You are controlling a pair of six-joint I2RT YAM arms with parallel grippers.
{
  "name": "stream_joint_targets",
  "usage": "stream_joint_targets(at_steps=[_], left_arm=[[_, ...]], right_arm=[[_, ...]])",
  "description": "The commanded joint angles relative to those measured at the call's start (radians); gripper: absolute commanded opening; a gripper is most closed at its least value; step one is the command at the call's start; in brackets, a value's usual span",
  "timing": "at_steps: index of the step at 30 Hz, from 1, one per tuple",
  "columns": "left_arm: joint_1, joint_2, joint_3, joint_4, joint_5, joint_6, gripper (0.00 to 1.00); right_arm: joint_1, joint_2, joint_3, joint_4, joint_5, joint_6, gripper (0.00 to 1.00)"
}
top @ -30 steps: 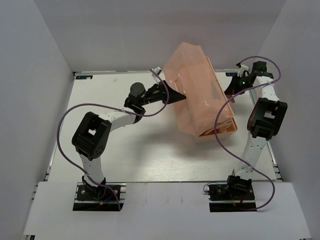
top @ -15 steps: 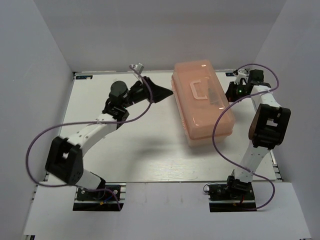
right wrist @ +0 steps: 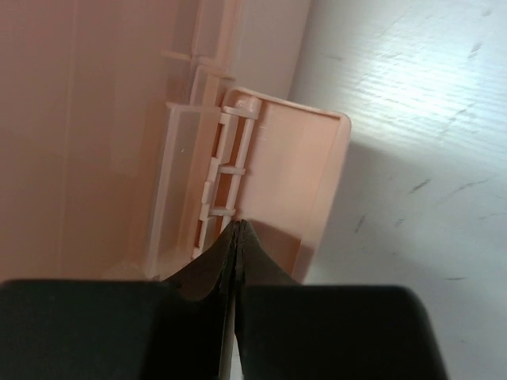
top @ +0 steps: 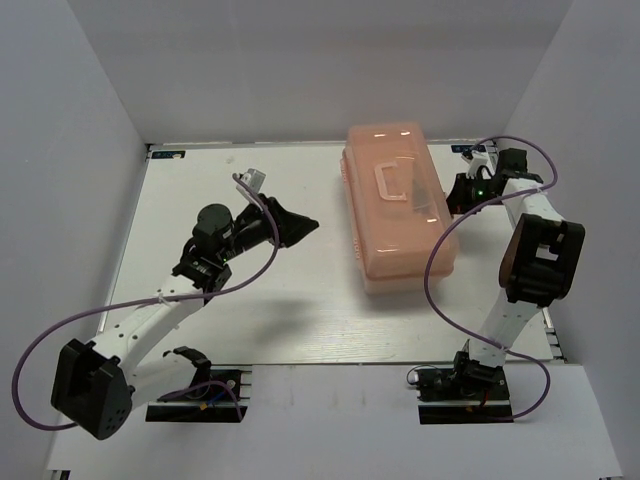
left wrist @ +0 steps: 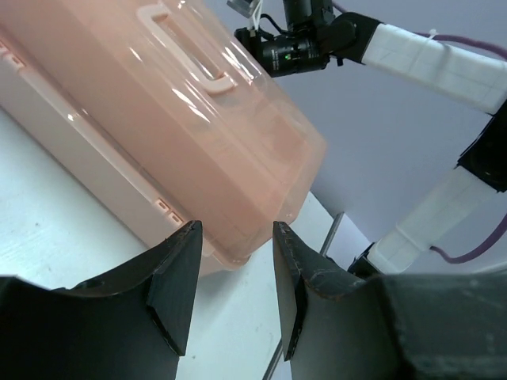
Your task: Sort the tools into containers
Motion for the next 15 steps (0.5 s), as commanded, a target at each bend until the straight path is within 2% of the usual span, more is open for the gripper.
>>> stream_joint_targets(at_steps=[1,3,11,12,15], left_arm=[[0.002,-0.064,-0.019,-0.023,-0.028,0.014,0.51],[0.002,-0.080,-0.051,-0.023,-0.028,0.014,0.51],[0.002,-0.181,-0.113,-0.111,-0.076,0.023,0.51],[0.002,-0.201,-0.113,-0.126,-0.091,0.037,0.51],[0.002,-0.230,-0.113,-0.189,-0.123,0.063,0.53]], right_arm=[[0.062,0.039,-0.078,-0.296,-0.079,-0.041,0.00],[0.070,0.028,-0.087,-0.292,-0.075,-0.032,0.00],[0.082,0.004,-0.099,-0.209,0.128,0.054,0.00],[0.080,-0.008,-0.105,-0.183,0.257,0.063,0.00],[0.076,-0.082,-0.154,-0.099,0.427,0.097,0.00]])
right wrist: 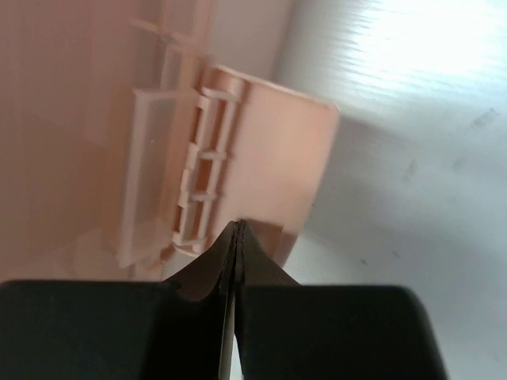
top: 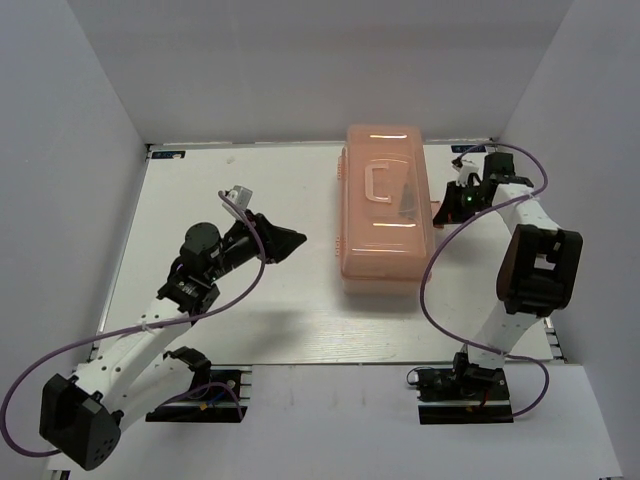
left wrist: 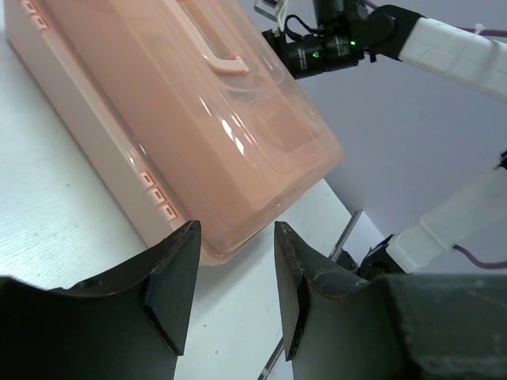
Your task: Sort the tools into containers
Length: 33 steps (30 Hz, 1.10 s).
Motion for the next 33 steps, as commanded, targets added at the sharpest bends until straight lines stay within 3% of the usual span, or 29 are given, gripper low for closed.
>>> stream_joint_targets(at_steps=[1,3,6,12,18,28,33], left_arm=[[0.002,-0.043,0.000,-0.078,-0.049,0.043,0.53],[0.002,-0.054,-0.010,-0.091,-0.049,0.043,0.54],[0.002,-0.054,-0.030,-0.079,-0.038,0.043,0.54],[0.002,-0.109,-0.062,-0.078,-0.038,0.014,0.54],[0.002,-0.166,-0.096,-0.117,-0.048,0.014,0.54],[0.002,-0.166,-0.116,-0.108,-0.048,0.005,0.54],[0.002,-0.186,-0.116,-0.131,-0.057,0.023,0.54]], right_arm=[[0.010,-0.018,-0.101,-0.013,0.352,0.027,0.00],[0.010,-0.054,-0.125,0.057,0.375,0.024,0.00],[0.018,-0.039,-0.060,0.074,0.279,0.009,0.00],[0.024,0.174,0.218,-0.051,0.072,0.032,0.00],[0.047,0.260,0.263,-0.019,-0.067,0.075,0.00],[0.075,0.264,0.280,-0.033,-0.022,0.069,0.00],[0.070,0.123,0.200,0.010,0.109,0.024,0.00]])
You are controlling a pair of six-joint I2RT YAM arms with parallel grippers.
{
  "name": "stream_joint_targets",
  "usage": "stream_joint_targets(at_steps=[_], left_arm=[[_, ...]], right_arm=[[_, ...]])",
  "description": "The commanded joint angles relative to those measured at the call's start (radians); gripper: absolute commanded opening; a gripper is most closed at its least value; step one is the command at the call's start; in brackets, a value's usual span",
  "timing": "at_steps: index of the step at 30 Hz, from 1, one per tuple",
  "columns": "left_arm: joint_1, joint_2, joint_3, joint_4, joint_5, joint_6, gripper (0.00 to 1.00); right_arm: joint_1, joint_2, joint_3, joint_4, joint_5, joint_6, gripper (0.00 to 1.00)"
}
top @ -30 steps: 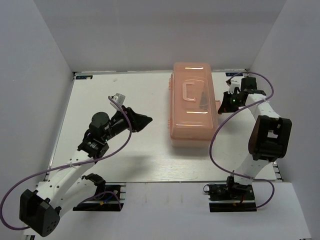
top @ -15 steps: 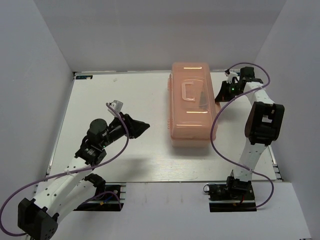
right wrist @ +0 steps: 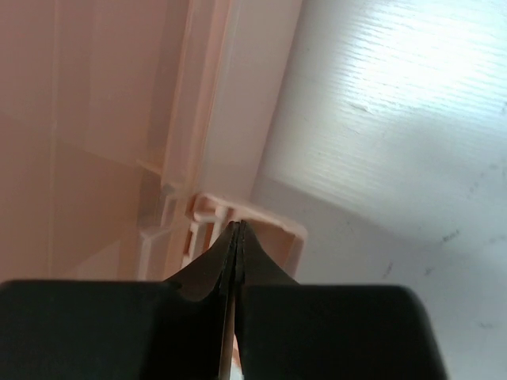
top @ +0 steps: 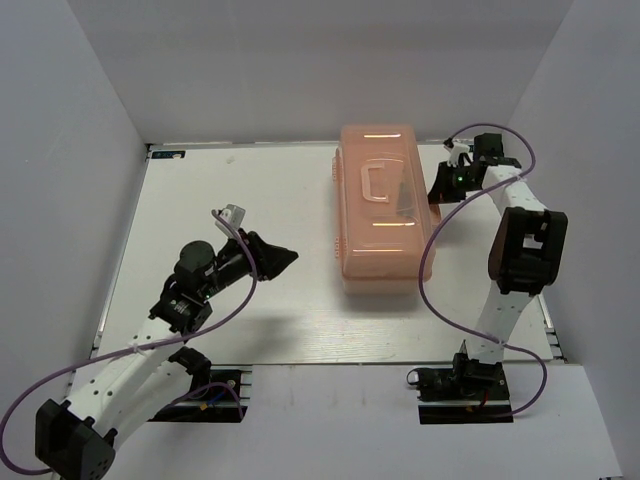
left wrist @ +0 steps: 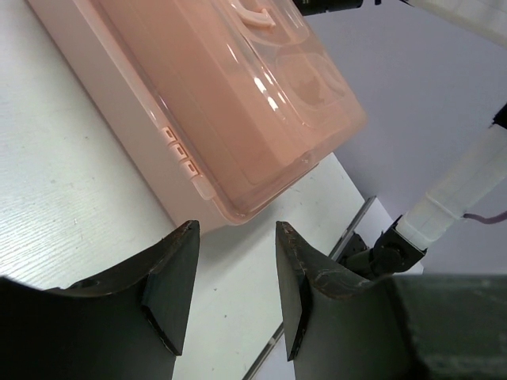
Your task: Sort the tools into containers
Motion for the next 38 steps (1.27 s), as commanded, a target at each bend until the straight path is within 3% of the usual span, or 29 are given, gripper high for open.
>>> stream_joint_targets(at_steps=[1,3,6,8,9,12,13,17,22,26,29,38], left_arm=[[0.002,-0.024,-0.004,-0.028,-0.012,0.015,0.54],[0.002,-0.011,0.007,-0.028,-0.021,0.015,0.54],[0.002,-0.001,0.019,-0.072,-0.065,0.015,0.59],[0.002,0.030,0.058,-0.144,-0.125,0.026,0.68],[0.002,0.044,0.094,-0.178,-0.148,0.056,0.79],[0.002,0.148,0.180,-0.345,-0.239,0.119,0.97],[0.002,0.179,0.238,-0.380,-0.252,0.165,0.99],[0.002,0.286,0.358,-0.494,-0.297,0.260,0.99],[0.002,0.337,0.463,-0.525,-0.338,0.348,0.99],[0.002,0.348,0.472,-0.511,-0.363,0.427,0.99],[0.002,0.319,0.396,-0.471,-0.372,0.457,0.99],[0.002,0.211,0.263,-0.391,-0.381,0.529,0.99]], right_arm=[[0.021,-0.102,-0.074,-0.014,0.133,-0.051,0.00],[0.018,-0.196,-0.090,-0.014,0.179,-0.091,0.04],[0.020,-0.288,-0.136,-0.019,0.213,-0.139,0.29],[0.018,-0.366,-0.180,0.001,0.222,-0.143,0.87],[0.021,-0.418,-0.214,0.010,0.213,-0.139,0.91],[0.023,-0.547,-0.301,0.044,0.233,-0.070,0.91],[0.026,-0.569,-0.320,0.058,0.234,-0.055,0.91],[0.023,-0.741,-0.433,0.075,0.214,0.039,0.91],[0.023,-0.905,-0.561,0.075,0.141,0.067,0.91],[0.023,-1.015,-0.653,0.081,0.087,0.067,0.91],[0.021,-1.098,-0.728,0.069,0.088,0.064,0.91],[0.018,-1.183,-0.900,0.107,0.161,0.047,0.91]])
